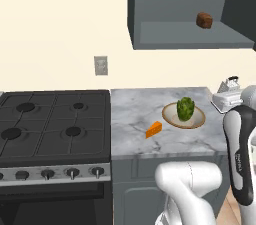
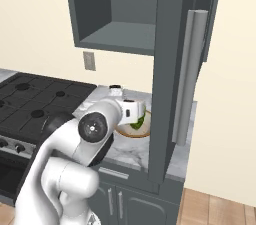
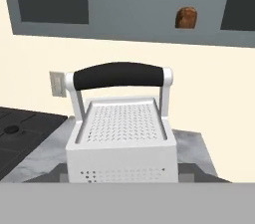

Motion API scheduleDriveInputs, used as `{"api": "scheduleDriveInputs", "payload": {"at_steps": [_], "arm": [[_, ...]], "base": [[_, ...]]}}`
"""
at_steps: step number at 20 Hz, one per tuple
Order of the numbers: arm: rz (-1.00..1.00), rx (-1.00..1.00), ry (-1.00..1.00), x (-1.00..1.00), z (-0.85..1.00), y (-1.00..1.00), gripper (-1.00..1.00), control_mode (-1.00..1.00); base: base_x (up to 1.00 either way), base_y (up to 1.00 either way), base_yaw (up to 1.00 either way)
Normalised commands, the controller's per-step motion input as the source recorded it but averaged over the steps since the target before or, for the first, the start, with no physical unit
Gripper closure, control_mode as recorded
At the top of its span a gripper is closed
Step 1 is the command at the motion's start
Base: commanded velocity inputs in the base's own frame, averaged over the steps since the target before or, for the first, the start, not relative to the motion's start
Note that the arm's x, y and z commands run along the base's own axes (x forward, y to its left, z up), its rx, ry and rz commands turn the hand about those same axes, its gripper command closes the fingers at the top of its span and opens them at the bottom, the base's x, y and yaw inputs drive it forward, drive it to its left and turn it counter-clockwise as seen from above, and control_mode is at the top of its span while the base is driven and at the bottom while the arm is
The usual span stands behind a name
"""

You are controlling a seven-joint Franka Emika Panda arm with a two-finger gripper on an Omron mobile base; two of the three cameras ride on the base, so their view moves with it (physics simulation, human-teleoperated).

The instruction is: Pick the cheese from the fridge and the cheese grater from the cabinet and place them next to the salad bowl.

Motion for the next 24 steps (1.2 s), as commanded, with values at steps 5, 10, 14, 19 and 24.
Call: {"api": "scheduleDriveInputs", "payload": {"at_steps": [5,10,14,19,24], "arm": [[0.0,0.0,-0.1,-0.05,-0.4,-0.09,1.0,-1.0],[0.0,0.0,-0.02,-0.01,-0.39,-0.17,1.0,-1.0],[0.0,0.0,0.0,0.01,-0.36,-0.25,1.0,-1.0],[0.04,0.03,0.0,0.16,-0.22,-0.44,1.0,-1.0],[0.08,0.03,0.0,0.15,-0.19,-0.41,1.0,-1.0]], "base": [[0.0,0.0,0.0],[0.0,0.0,0.0],[0.0,0.0,0.0],[0.0,0.0,0.0],[0.0,0.0,0.0]]}}
